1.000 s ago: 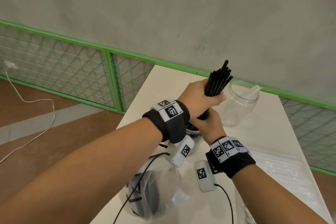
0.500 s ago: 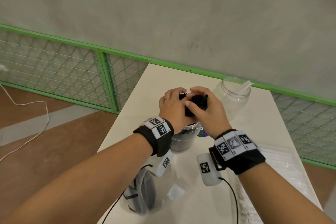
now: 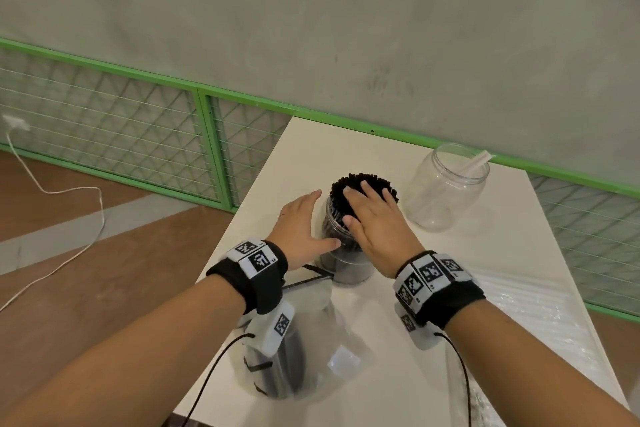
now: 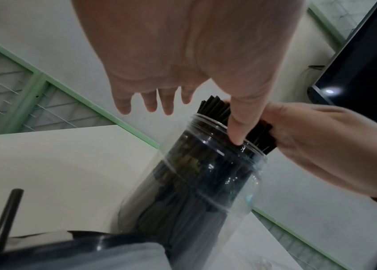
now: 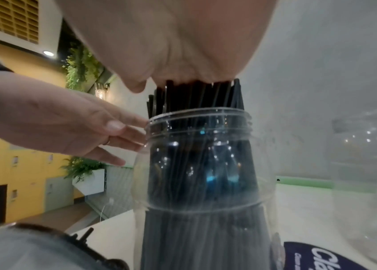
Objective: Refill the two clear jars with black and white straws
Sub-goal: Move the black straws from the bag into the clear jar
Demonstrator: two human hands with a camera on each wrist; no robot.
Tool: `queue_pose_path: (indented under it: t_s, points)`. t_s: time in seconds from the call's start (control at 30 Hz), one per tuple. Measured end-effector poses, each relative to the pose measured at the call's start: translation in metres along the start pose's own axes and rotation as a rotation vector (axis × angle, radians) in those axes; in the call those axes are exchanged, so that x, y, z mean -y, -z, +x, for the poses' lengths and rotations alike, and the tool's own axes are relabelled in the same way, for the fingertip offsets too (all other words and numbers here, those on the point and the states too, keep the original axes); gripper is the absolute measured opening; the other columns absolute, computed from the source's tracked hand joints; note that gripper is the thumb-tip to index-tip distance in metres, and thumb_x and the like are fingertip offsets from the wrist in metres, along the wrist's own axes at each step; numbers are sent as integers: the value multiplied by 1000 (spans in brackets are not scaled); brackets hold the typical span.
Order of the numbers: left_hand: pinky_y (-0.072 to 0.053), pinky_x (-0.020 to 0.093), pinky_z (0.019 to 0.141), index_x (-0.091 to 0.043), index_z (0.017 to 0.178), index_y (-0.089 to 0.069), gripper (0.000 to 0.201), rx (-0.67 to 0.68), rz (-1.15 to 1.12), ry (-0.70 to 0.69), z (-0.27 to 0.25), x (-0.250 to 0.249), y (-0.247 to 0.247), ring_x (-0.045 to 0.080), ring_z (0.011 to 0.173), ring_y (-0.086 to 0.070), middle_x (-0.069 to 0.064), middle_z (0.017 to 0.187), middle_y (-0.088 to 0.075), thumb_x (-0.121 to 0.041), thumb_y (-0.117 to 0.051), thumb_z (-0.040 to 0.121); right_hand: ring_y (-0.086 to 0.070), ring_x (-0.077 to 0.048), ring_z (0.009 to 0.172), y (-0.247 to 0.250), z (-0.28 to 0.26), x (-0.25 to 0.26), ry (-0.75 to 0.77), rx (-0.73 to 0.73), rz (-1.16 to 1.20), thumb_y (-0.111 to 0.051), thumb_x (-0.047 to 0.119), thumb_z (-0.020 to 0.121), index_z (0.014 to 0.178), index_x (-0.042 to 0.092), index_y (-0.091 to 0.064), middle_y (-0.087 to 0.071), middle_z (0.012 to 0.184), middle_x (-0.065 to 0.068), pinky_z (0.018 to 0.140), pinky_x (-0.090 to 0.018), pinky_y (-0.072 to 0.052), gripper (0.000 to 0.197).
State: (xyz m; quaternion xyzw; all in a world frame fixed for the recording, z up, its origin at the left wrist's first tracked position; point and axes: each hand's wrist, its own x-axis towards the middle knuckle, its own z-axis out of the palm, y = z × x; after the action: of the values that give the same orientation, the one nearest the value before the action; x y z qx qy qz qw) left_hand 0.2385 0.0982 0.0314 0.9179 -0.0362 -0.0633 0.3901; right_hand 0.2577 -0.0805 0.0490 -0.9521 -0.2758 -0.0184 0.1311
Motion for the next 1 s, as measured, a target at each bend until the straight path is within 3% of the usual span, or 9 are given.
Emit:
queue_pose_path:
  t_s: [0.1,0.23,0.33,0.47,0.53,0.6,0.7,0.87,1.0]
  points:
    - [-14,32,115,-14,151,-9,101,47,-10,17,1,-3,1,20,143,-15,4,157,-17,-40,-73,78,1,-18,149,3,-4,-4,26,-41,-26,-13,68,86,153,20,-14,-12,161,2,120,-41,3,82]
    - [-17,37,116,-15,152,-6,117,95,-59,32,10,-5,0,21,143,-16,2,158,-16,-52,-78,68,-3,-17,148,4,-16,-30,-177,-254,387,-51,78,72,153,18,-3,-2,162,-3,120,-37,-7,112]
    - [-35,44,108,-25,143,-29,113,78,-67,-38,23,-12,-5,19,129,-41,-3,141,-44,-67,-77,50,-4,-17,148,4,-17,-56,-370,-76,455,-67,73,56,153,20,1,0,162,0,121,-40,-11,130]
    - [-38,49,102,-30,140,-25,127,83,124,-90,39,-23,-10,24,127,-40,-3,139,-42,-86,-64,34,-34,-26,138,6,9,-69,-293,95,502,-73,79,46,144,23,-31,-36,149,-8,112,-50,-32,120]
    - [-29,51,109,-24,146,-14,141,126,206,-89,46,-26,-10,28,138,-24,1,150,-28,-87,-61,30,-49,-18,123,3,18,-65,-229,52,580,-80,72,47,132,28,-43,-53,129,1,103,-47,-43,103]
    - [-30,49,109,-22,146,-15,142,125,182,-130,51,-25,-10,25,137,-27,-1,148,-31,-83,-65,29,-50,-9,121,-2,20,-58,-177,4,673,-88,55,50,129,30,-43,-54,127,9,104,-39,-42,94]
    - [-39,43,105,-27,142,-24,130,105,21,-168,56,-18,-10,18,125,-44,-6,137,-46,-68,-82,34,-48,-4,117,-10,18,-48,-230,-68,802,-94,32,52,127,36,-28,-47,122,18,98,-22,-38,99]
    - [-43,33,99,-34,139,-30,106,55,-191,-131,52,-21,-6,13,116,-52,-10,128,-54,-59,-82,51,-51,-9,115,-13,18,-41,-318,-330,916,-86,39,49,133,36,-29,-48,122,12,97,-26,-45,101]
    - [-36,20,92,-28,139,-39,73,35,-260,-95,51,-23,-1,11,118,-50,-8,132,-54,-42,-74,77,-48,-13,123,-17,11,-48,-383,-308,887,-80,51,62,135,27,-38,-49,132,1,102,-31,-44,88]
